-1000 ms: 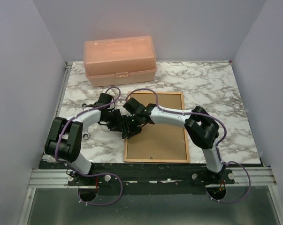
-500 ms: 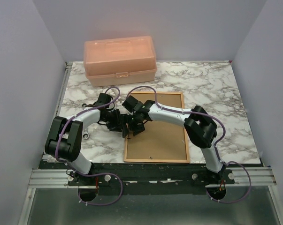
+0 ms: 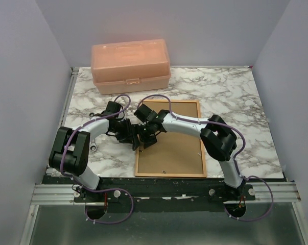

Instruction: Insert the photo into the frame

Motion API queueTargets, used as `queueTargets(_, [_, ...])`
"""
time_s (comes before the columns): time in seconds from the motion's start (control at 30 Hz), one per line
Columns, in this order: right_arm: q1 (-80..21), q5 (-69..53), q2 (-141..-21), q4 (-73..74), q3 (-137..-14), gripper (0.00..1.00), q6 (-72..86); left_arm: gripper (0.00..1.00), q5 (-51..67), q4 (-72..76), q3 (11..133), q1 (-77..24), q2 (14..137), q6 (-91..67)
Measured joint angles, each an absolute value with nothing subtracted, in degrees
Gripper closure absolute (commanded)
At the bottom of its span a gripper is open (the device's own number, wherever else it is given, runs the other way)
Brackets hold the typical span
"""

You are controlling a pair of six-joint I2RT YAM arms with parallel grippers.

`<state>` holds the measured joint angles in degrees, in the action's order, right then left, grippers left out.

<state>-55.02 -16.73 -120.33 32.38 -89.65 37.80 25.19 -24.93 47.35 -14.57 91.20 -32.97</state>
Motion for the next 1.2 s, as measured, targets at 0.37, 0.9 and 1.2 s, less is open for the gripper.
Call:
queueTargets(0.37, [-55.05, -17.61, -120.44, 32.01, -89.73, 0.31, 37.45, 0.68, 25.91, -24.93, 47.35, -14.28, 91.48, -32.45])
queueTargets(0.9, [-59.55, -18.85, -118.26, 16.14, -84.01, 0.23, 35.53, 0.68, 25.47, -24.25, 47.51, -14.87, 92.03, -32.56])
queueTargets(1.2, [-60.31, -18.98, -118.48, 15.11, -83.64, 0.24, 34.76, 0.68, 24.18, -25.41, 47.88, -15.03, 92.2, -32.58])
